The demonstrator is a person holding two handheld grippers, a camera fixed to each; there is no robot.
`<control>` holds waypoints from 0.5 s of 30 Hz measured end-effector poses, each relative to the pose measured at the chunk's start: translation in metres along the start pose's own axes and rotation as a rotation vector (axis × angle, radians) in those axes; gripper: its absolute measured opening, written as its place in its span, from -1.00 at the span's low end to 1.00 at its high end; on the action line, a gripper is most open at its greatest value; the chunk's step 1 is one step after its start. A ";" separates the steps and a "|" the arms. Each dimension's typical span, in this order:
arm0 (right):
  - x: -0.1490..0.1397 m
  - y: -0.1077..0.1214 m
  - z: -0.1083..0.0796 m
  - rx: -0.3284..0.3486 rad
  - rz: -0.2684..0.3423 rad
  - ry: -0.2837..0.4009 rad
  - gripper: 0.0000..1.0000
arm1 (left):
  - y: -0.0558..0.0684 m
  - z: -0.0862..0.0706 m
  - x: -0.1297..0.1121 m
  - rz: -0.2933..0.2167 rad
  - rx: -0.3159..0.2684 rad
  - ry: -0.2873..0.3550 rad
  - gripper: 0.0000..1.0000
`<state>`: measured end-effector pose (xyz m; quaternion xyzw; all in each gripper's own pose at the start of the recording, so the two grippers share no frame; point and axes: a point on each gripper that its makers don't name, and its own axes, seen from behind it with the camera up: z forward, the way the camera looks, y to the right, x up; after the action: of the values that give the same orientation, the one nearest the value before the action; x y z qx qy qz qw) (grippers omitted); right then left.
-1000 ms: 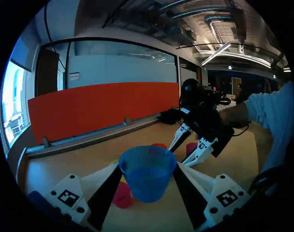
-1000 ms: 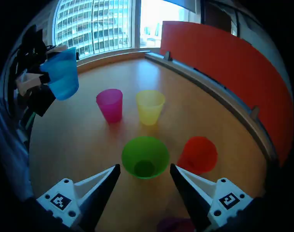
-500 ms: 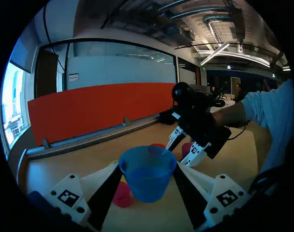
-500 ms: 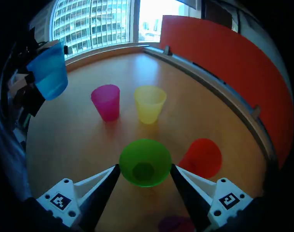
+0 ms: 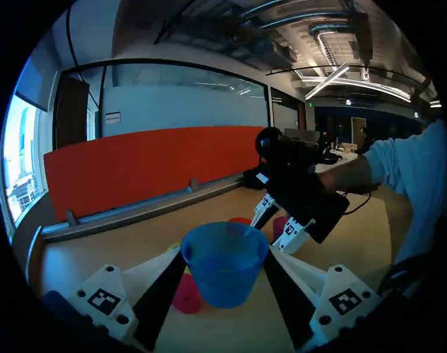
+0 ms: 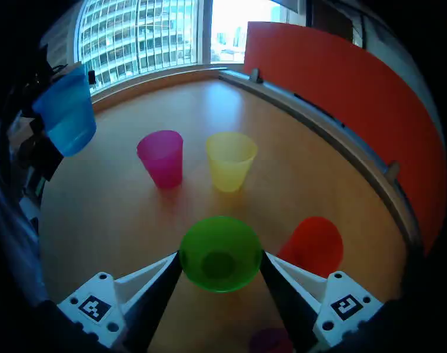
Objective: Pour water
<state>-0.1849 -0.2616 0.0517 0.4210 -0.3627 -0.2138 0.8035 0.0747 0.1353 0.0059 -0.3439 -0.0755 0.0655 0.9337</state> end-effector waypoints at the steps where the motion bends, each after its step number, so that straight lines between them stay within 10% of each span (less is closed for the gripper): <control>1: 0.000 0.000 0.000 0.001 0.001 0.001 0.89 | -0.001 0.000 0.000 0.000 0.001 -0.001 0.74; 15: 0.005 0.000 0.001 0.002 0.013 0.042 0.86 | -0.006 0.001 -0.002 -0.002 0.011 -0.007 0.74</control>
<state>-0.1825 -0.2649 0.0540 0.4237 -0.3485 -0.1994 0.8119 0.0730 0.1309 0.0100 -0.3385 -0.0789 0.0660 0.9353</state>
